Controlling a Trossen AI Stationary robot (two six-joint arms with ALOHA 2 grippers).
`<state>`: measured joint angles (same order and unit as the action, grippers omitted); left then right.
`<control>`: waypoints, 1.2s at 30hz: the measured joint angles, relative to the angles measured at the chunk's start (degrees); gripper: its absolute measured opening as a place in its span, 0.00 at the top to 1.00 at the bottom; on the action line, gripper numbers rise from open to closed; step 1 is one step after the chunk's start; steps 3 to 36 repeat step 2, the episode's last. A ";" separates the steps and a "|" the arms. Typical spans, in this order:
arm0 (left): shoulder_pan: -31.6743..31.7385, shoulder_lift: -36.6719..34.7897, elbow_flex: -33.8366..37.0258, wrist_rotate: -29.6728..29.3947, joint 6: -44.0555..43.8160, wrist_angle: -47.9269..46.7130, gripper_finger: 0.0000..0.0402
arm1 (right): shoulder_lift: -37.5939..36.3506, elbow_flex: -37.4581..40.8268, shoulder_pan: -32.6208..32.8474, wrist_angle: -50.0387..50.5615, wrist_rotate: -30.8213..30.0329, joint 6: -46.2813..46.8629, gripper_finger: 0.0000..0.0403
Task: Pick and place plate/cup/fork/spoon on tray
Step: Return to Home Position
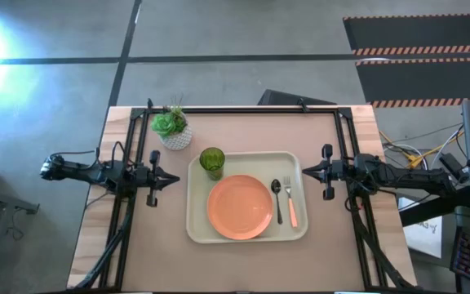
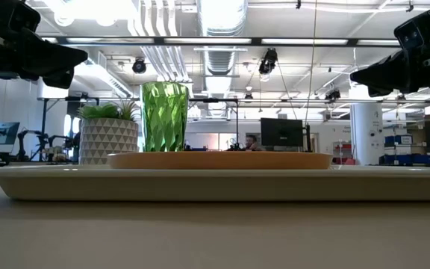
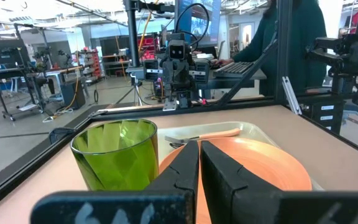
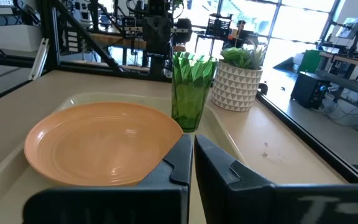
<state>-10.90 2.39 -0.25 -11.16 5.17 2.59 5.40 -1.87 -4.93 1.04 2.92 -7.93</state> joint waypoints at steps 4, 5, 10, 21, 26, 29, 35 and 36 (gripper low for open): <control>0.00 0.00 0.00 -0.02 0.02 0.00 1.00 | 0.01 0.00 0.01 0.00 0.00 -0.01 0.98; 0.00 0.00 0.00 -0.02 0.02 0.00 1.00 | 0.01 0.00 0.01 0.00 0.00 -0.01 0.98; 0.00 0.00 0.00 -0.02 0.02 0.00 1.00 | 0.01 0.00 0.01 0.00 0.00 -0.01 0.98; 0.00 0.00 0.00 -0.02 0.02 0.00 1.00 | 0.01 0.00 0.01 0.00 0.00 -0.01 0.98; 0.00 0.00 0.00 -0.02 0.02 0.00 1.00 | 0.01 0.00 0.01 0.00 0.00 -0.01 0.98; 0.00 0.00 0.00 -0.02 0.02 0.00 1.00 | 0.01 0.00 0.01 0.00 0.00 -0.01 0.98; 0.00 0.00 0.00 -0.02 0.02 0.00 1.00 | 0.01 0.00 0.01 0.00 0.00 -0.01 0.98; 0.00 0.00 0.00 -0.02 0.02 0.00 1.00 | 0.01 0.00 0.01 0.00 0.00 -0.01 0.98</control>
